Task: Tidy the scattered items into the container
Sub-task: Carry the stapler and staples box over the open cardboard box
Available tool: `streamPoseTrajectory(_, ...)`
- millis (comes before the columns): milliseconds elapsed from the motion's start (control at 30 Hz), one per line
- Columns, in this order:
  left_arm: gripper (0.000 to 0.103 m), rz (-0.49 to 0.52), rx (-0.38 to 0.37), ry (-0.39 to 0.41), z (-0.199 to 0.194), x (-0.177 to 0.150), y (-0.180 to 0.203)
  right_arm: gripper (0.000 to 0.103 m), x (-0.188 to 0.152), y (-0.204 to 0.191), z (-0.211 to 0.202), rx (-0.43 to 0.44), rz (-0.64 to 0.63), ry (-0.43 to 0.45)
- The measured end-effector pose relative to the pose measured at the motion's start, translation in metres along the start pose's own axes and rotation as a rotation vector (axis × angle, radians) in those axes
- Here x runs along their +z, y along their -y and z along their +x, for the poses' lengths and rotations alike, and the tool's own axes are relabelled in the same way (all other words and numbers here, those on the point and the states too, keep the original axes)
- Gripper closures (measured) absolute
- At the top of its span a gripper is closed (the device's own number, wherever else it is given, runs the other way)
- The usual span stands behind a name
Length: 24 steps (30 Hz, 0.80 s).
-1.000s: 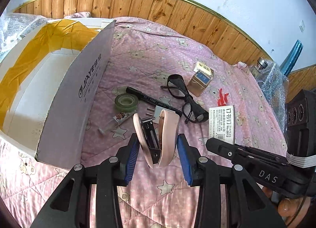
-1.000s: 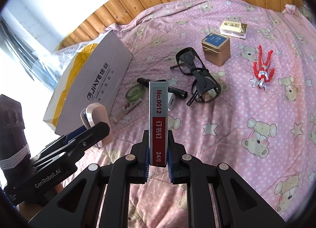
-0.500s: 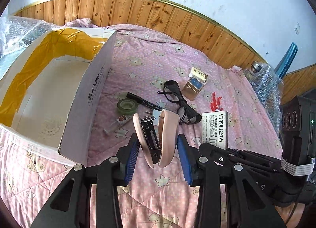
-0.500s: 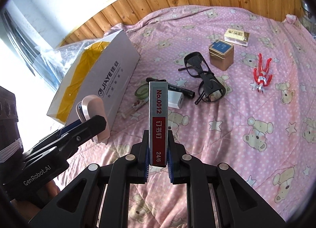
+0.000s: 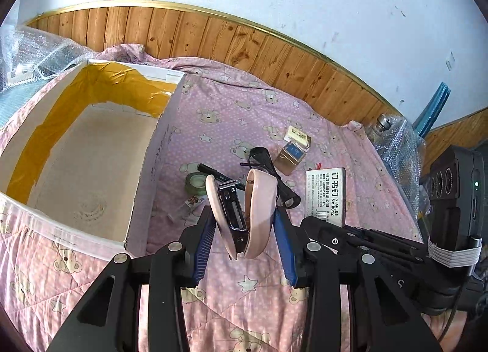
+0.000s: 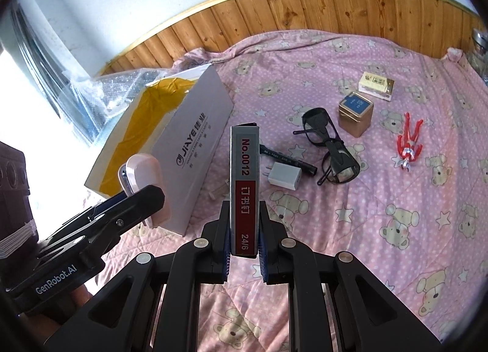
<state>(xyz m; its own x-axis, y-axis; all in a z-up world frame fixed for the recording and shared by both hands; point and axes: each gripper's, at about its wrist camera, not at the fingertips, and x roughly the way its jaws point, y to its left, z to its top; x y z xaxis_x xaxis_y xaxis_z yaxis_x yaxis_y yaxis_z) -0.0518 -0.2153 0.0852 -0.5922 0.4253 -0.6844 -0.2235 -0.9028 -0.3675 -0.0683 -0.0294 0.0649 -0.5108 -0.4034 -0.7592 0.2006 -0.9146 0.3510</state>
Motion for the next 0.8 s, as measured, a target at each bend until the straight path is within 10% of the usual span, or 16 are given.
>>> streamPoseTrajectory(800,0.062,-0.107,-0.027,0.124,-0.053,0.045,-0.067,0.088,0.050,-0.095,0.010,0.043,-0.150,0.024)
